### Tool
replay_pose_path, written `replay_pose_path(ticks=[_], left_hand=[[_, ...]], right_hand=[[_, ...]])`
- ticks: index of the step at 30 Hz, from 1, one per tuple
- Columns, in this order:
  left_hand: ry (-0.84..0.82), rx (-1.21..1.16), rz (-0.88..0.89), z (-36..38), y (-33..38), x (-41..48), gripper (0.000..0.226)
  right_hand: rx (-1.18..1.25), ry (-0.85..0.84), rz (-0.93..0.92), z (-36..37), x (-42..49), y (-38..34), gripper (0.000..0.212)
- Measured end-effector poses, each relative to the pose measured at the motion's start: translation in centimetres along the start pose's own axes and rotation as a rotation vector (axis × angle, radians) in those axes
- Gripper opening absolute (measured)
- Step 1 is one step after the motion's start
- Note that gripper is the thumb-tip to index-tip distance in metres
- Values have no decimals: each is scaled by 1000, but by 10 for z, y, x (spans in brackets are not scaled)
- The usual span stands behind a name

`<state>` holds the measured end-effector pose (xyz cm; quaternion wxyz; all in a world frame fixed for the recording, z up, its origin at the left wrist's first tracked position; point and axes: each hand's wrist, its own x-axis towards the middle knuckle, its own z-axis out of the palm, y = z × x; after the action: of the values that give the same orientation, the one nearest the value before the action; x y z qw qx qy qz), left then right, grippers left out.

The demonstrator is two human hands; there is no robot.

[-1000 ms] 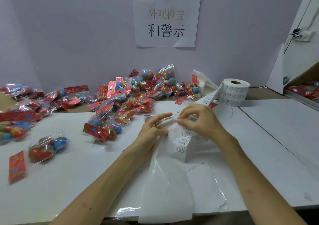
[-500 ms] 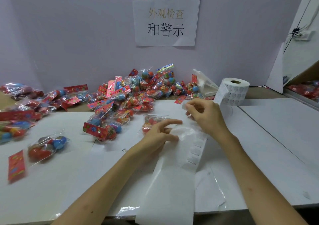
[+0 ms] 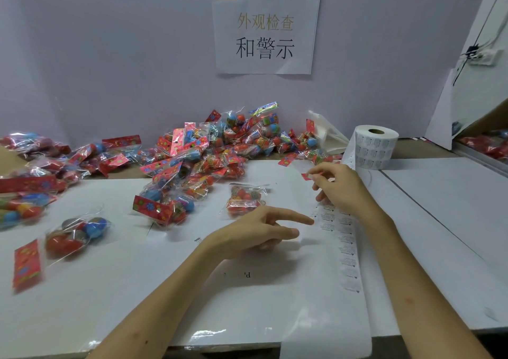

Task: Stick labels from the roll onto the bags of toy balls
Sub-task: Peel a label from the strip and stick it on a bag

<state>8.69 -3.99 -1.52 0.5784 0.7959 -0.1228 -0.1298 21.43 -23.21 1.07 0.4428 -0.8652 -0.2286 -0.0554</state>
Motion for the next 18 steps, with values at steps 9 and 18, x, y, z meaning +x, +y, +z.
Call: replay_pose_path(ticks=[9,18], left_hand=[[283,-343,32,-6,-4,2,23],[550,-535,75,-15,-7,3,24]], right_hand=[[214,21,-248,14,-13,-30,33],[265,-93,-286,31,-25,-42,51]])
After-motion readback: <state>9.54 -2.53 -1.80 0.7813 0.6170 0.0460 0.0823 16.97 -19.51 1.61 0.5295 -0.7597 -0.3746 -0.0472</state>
